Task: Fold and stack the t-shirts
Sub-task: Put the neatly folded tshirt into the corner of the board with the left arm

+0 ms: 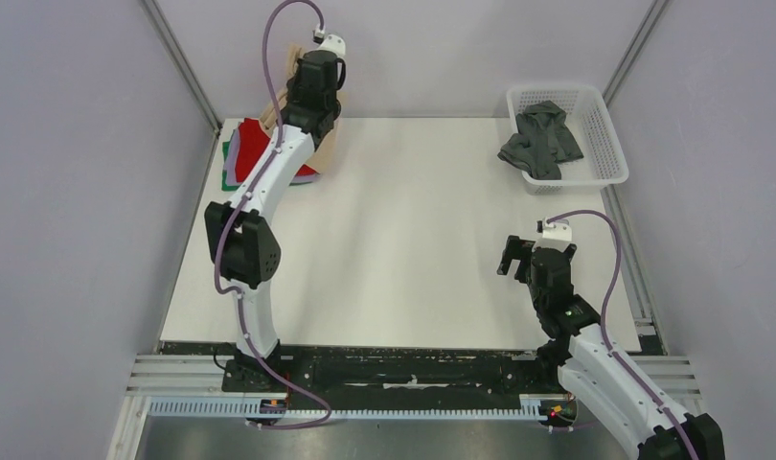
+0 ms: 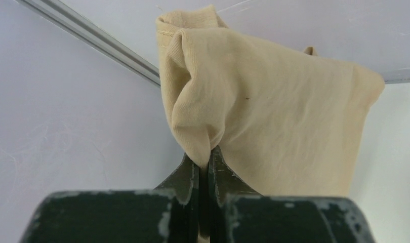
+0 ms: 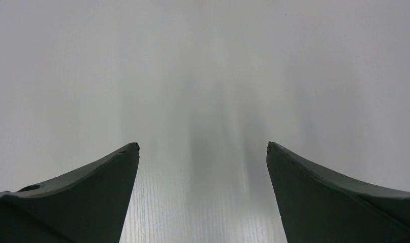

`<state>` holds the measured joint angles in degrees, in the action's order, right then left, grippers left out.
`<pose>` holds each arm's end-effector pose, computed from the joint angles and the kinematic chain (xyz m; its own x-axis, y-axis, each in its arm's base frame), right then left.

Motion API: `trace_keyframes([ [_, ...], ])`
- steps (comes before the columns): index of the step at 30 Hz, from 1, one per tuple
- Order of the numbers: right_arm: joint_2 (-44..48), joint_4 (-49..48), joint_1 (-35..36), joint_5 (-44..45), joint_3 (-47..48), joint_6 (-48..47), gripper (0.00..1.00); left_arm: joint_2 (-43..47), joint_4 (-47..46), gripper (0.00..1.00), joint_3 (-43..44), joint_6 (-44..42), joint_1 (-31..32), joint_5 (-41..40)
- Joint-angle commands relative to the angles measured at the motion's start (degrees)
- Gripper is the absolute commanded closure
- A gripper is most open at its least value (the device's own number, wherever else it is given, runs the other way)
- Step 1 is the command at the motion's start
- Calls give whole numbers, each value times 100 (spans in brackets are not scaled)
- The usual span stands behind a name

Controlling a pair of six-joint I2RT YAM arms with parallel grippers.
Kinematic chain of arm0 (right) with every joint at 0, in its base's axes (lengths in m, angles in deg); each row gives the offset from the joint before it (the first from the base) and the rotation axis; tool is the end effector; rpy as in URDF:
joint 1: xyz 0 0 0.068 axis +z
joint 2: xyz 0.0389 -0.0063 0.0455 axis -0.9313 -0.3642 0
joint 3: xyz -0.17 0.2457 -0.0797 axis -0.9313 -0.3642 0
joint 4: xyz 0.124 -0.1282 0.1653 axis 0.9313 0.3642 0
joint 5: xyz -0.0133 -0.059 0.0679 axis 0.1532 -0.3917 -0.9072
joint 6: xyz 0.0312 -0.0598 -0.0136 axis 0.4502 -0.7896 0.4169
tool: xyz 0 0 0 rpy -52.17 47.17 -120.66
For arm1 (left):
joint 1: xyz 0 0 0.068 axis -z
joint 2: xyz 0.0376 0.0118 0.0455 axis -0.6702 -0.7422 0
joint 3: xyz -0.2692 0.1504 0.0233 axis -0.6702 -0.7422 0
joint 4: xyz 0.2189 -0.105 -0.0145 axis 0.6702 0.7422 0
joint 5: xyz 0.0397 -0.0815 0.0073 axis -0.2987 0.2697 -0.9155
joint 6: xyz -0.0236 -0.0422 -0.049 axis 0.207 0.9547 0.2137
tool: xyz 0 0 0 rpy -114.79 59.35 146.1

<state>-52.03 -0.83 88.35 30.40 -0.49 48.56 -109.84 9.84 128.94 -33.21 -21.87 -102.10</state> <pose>0.1216 0.0206 0.2071 -0.4045 0.1223 -0.9063 0.1307 0.9886 0.0751 0.4629 -0.1290 0.4224 -0.3770 0.4661 -0.8004 -0.2480 0.7818 0.5721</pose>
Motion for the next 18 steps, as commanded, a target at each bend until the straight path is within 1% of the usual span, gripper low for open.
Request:
trace_keyframes([
  [1,-36,-199,-2,184,59,-27,2,-225,76,98,314,577,-386,360],
  [3,-73,-185,-2,223,74,-28,2,-354,202,98,371,742,-557,598],
  [7,-150,-157,-2,349,93,-35,2,-740,222,98,526,864,-890,680],
  [12,-286,-139,-2,497,134,-60,2,-1200,357,98,864,1155,-1314,1027],
  [15,-361,-101,-2,573,165,-76,2,-1445,196,98,954,1046,-1437,1040],
  [18,-423,-83,-2,672,181,-84,2,-1736,229,98,1212,879,-1551,982],
])
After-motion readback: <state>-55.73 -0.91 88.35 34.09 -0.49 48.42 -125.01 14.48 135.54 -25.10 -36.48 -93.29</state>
